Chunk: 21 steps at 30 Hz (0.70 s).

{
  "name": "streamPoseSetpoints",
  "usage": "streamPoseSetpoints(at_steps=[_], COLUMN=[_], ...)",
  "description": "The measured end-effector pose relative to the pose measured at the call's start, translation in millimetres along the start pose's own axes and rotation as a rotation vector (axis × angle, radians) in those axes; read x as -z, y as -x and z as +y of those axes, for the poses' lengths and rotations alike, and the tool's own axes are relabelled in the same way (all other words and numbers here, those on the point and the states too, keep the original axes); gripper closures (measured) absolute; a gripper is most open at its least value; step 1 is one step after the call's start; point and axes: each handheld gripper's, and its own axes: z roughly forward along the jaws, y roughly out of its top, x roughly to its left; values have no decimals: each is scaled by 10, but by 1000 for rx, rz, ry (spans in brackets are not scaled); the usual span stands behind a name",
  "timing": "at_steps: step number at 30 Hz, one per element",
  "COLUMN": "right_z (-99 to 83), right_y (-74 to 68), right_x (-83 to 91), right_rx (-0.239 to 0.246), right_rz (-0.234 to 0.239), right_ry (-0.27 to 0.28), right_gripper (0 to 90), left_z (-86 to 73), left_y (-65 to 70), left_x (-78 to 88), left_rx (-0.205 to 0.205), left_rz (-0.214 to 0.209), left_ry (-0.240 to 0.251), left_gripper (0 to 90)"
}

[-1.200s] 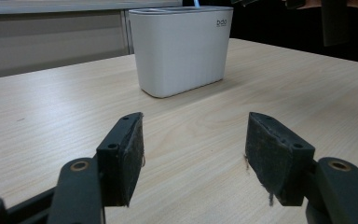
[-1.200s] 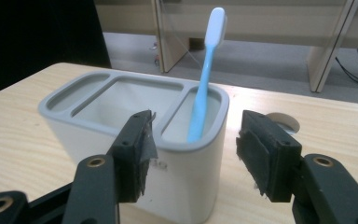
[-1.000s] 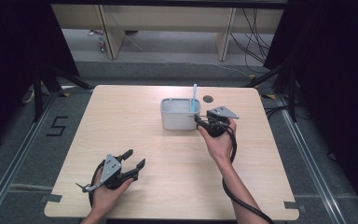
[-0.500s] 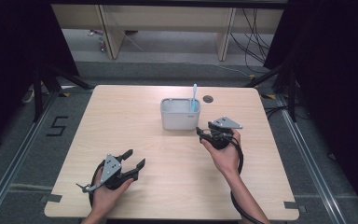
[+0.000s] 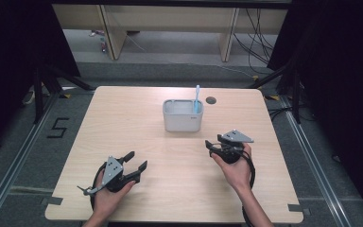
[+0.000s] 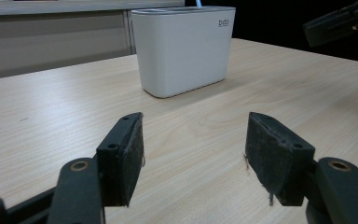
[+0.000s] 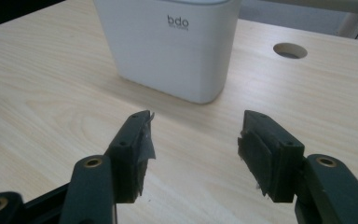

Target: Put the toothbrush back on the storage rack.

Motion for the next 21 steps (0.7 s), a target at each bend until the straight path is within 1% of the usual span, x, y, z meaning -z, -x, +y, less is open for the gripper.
streamPoseSetpoints(at_steps=[1,2,3,4,5,8,9,10,11,12,13,14,15,16,17,18,19,20,21], right_z=[0,-49,-74,-74,-117,-151,-195,-195,-212,-270,-270,-338,-373,-373,-433,-458,-487,-513,-542], right_y=[0,17,10,10,34,36,28,28,60,61,61,60,53,53,57,71,71,61,61], right_x=[0,13,24,24,46,84,140,140,147,179,179,210,218,218,246,256,260,274,265], right_rx=[0,12,-17,-17,-12,-19,-56,-56,-18,-39,-39,-45,-61,-61,-64,-42,-56,-66,-60], right_rz=[0,-9,-1,-1,-5,-16,-14,-14,-19,6,6,-7,-1,-1,-12,-8,1,-7,-20], right_ry=[0,-6,-15,-15,1,2,-20,-20,-11,-18,-18,-19,-18,-18,-16,-17,-18,-18,-8], right_gripper=[435,432,431,431,430,428,428,428,428,428,428,427,427,427,427,427,427,427,427], left_z=[0,0,-1,-1,-1,-1,-1,-1,0,-1,-1,0,0,0,-2,-1,-1,-1,0], left_y=[0,0,-1,-1,-2,-4,-5,-5,-5,-5,-5,-5,-6,-6,-7,-8,-8,-9,-11], left_x=[0,0,1,1,1,2,1,1,1,2,2,1,0,0,-3,0,0,-1,-2], left_rx=[0,2,2,2,5,7,7,7,7,8,8,8,9,9,12,12,12,13,14], left_rz=[0,1,1,1,1,2,2,2,2,3,3,4,4,4,5,4,4,4,5], left_ry=[0,1,1,1,2,2,1,1,2,2,2,1,1,1,5,3,3,3,2], left_gripper=[366,367,367,367,367,367,367,367,367,367,367,367,367,367,367,367,367,368,367])
